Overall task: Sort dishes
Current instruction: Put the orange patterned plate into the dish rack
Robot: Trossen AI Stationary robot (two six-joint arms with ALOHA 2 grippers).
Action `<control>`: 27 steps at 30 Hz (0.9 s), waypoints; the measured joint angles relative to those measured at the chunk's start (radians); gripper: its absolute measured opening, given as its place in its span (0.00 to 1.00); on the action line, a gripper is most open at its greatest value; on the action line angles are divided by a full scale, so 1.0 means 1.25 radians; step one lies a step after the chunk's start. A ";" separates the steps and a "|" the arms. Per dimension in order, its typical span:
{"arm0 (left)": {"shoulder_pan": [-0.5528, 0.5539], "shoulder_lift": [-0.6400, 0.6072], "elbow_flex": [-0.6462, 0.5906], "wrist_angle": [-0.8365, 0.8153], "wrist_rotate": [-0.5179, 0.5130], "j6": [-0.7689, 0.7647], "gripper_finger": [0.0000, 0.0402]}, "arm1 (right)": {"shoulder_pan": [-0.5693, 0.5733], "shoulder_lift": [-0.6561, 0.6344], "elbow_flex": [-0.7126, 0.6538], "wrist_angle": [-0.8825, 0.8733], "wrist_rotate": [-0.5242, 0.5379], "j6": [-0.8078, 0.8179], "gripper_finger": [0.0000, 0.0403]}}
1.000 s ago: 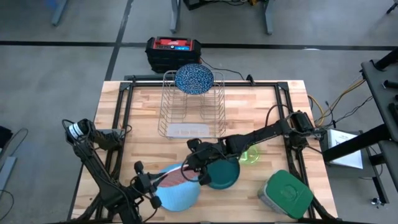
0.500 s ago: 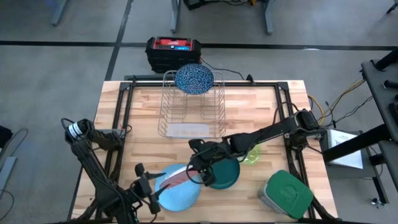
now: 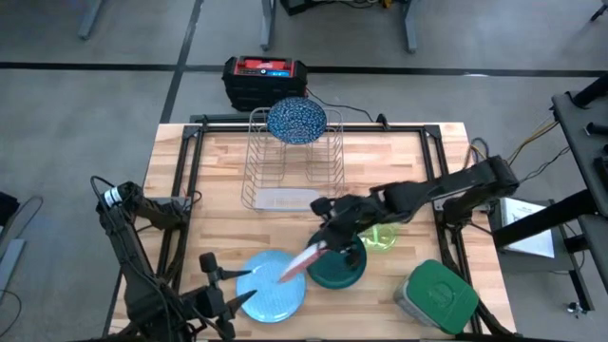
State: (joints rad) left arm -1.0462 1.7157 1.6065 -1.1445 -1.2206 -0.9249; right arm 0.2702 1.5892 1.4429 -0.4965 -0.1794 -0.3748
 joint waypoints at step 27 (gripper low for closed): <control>0.001 0.000 -0.011 -0.044 -0.021 -0.006 0.50 | 0.042 -0.195 -0.036 -0.196 -0.817 -0.561 0.07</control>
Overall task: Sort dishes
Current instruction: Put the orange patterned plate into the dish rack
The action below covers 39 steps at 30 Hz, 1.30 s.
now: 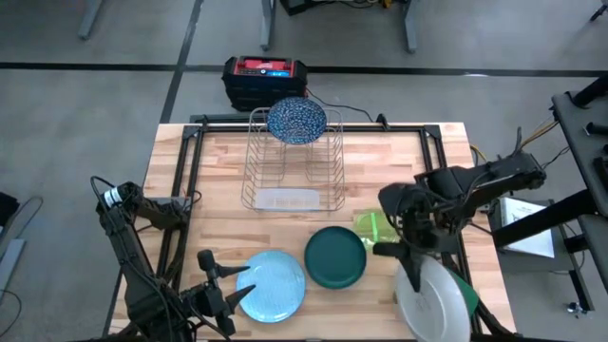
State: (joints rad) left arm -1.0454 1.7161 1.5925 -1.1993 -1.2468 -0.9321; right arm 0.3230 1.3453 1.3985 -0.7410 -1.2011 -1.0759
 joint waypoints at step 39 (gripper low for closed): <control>0.000 0.001 -0.001 -0.052 0.000 0.006 0.50 | 0.080 0.114 -0.007 -0.026 0.132 -0.061 0.07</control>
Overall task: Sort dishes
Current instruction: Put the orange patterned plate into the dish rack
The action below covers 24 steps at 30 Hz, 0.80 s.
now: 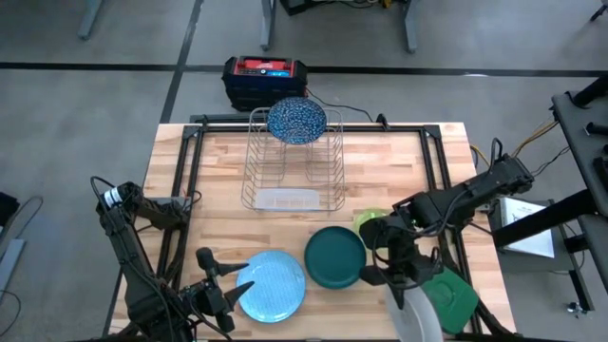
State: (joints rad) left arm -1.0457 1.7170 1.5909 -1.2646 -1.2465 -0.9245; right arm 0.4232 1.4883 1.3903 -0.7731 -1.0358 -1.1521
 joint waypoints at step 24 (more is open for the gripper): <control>0.000 0.000 0.000 -0.004 -0.001 -0.001 0.50 | -0.057 -0.047 0.013 0.042 0.099 0.039 0.07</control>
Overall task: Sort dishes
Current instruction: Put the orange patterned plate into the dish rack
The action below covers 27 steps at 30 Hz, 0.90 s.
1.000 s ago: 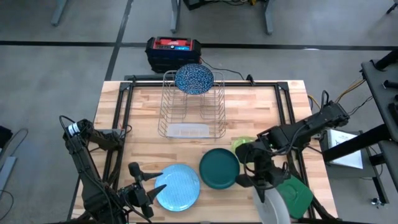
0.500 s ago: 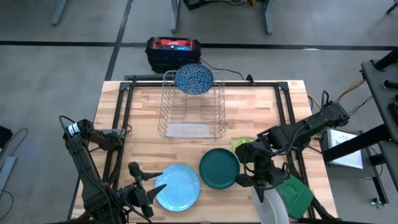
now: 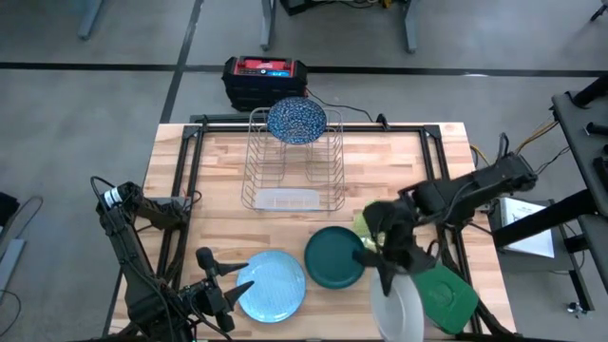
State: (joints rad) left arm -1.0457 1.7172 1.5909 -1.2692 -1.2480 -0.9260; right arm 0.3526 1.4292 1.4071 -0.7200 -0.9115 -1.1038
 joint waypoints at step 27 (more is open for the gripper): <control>0.008 0.000 0.000 -0.235 -0.107 -0.011 0.50 | -0.518 -0.043 0.011 0.435 0.532 0.733 0.07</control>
State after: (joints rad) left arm -1.0355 1.7172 1.5909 -1.5624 -1.3819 -0.9398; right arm -0.2951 1.3754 1.4203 -0.1765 -0.2466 -0.1882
